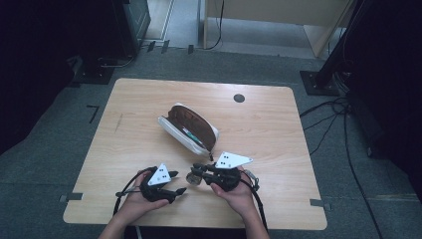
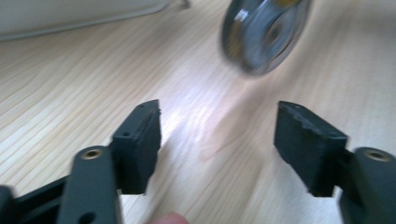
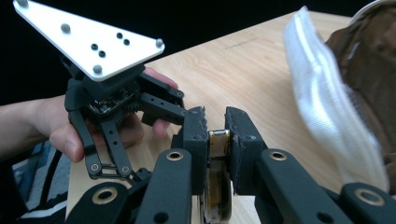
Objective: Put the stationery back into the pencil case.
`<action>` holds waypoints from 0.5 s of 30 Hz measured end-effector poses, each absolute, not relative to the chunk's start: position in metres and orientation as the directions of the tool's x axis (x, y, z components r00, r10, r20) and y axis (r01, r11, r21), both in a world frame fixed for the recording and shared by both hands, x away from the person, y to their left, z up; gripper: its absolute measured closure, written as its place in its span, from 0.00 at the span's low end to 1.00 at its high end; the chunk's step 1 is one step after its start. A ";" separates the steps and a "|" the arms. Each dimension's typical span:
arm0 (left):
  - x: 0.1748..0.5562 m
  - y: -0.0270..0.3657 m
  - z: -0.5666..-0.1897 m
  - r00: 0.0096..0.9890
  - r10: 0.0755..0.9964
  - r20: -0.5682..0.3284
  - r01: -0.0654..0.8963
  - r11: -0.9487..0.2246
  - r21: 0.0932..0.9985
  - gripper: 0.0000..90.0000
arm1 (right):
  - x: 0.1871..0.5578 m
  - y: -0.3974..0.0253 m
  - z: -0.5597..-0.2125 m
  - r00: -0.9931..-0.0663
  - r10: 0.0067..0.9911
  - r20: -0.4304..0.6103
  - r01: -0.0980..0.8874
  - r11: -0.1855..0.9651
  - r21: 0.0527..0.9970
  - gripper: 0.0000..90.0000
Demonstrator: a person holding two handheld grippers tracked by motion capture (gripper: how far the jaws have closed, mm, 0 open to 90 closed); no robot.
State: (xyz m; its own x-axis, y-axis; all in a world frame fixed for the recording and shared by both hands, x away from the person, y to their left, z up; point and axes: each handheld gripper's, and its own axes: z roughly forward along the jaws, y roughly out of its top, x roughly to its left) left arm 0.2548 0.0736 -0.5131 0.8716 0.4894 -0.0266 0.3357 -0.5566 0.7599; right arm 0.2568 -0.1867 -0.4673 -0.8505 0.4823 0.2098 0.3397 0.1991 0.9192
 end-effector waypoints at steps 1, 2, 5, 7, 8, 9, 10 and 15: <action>0.255 0.076 -0.513 0.861 0.508 -0.029 0.351 -0.552 0.757 0.31 | 0.257 -0.187 -0.466 -0.849 0.486 0.208 0.339 0.199 0.920 0.89; 0.256 0.079 -0.514 0.850 0.525 -0.030 0.366 -0.549 0.751 0.29 | 0.257 -0.188 -0.464 -0.845 0.494 0.206 0.339 0.196 0.920 0.89; 0.259 0.087 -0.514 0.818 0.573 -0.043 0.412 -0.532 0.740 0.26 | 0.257 -0.190 -0.457 -0.836 0.512 0.199 0.338 0.194 0.921 0.89; 0.260 0.091 -0.514 0.804 0.594 -0.036 0.422 -0.527 0.737 0.23 | 0.257 -0.192 -0.453 -0.828 0.523 0.201 0.343 0.189 0.920 0.89; 0.260 0.093 -0.514 0.797 0.603 -0.036 0.430 -0.524 0.736 0.23 | 0.257 -0.193 -0.452 -0.826 0.527 0.201 0.342 0.185 0.921 0.89; 0.260 0.094 -0.514 0.792 0.609 -0.033 0.435 -0.526 0.730 0.21 | 0.257 -0.193 -0.450 -0.824 0.531 0.198 0.341 0.184 0.922 0.89; 0.260 0.096 -0.514 0.787 0.617 -0.029 0.440 -0.526 0.728 0.20 | 0.257 -0.194 -0.448 -0.818 0.540 0.199 0.344 0.182 0.921 0.89; 0.262 0.105 -0.515 0.753 0.657 -0.025 0.470 -0.511 0.720 0.17 | 0.258 -0.200 -0.439 -0.799 0.564 0.208 0.353 0.160 0.922 0.89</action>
